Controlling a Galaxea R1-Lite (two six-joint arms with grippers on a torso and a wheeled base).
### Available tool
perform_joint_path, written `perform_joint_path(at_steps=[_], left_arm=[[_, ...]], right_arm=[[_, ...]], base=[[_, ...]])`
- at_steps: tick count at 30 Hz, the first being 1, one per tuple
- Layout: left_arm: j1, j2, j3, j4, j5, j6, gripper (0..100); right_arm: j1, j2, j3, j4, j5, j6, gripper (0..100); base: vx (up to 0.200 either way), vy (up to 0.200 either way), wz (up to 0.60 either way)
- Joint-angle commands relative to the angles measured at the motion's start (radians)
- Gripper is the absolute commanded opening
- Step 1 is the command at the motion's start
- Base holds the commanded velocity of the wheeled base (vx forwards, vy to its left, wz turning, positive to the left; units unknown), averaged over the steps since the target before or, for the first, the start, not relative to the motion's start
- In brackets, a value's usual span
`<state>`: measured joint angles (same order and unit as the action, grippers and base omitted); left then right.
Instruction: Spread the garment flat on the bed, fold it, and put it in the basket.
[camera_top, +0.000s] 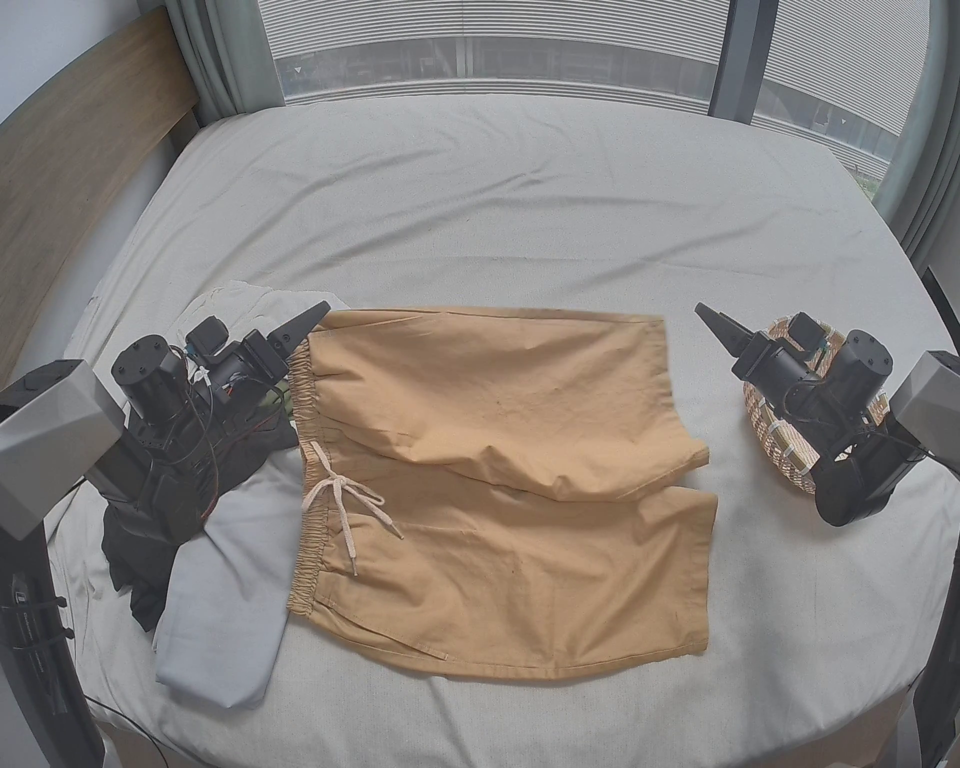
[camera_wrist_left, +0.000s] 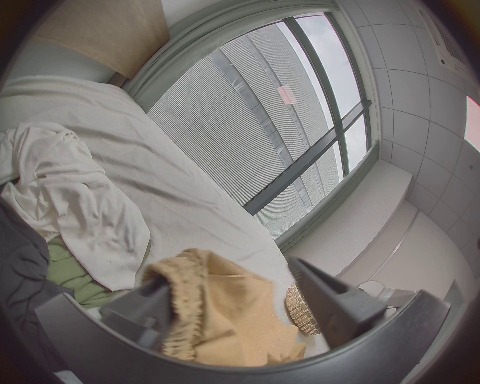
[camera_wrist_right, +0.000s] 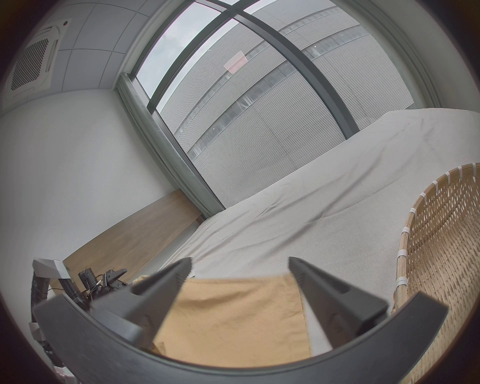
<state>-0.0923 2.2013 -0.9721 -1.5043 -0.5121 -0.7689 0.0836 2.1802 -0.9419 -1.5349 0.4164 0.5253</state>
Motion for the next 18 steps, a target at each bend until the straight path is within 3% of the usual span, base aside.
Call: perform_joint_path(at_steps=[1, 9, 18], left_arm=[[-0.014, 0.008, -0.033, 0.064, 0.023, -0.010, 100], [-0.012, 0.008, -0.031, 0.122, 0.058, -0.007, 100], [0.022, -0.044, 0.070, 0.147, 0.061, 0.026, 100]], right_arm=[[-0.004, 0.027, -0.015, -0.004, -0.028, -0.001, 100], [0.002, -0.031, 0.064, -0.004, -0.031, -0.004, 100], [0.002, -0.102, 0.184, -0.005, -0.027, -0.005, 100]], base=[[0.000, 0.000, 0.00], [0.000, 0.000, 0.00], [0.000, 0.000, 0.00]])
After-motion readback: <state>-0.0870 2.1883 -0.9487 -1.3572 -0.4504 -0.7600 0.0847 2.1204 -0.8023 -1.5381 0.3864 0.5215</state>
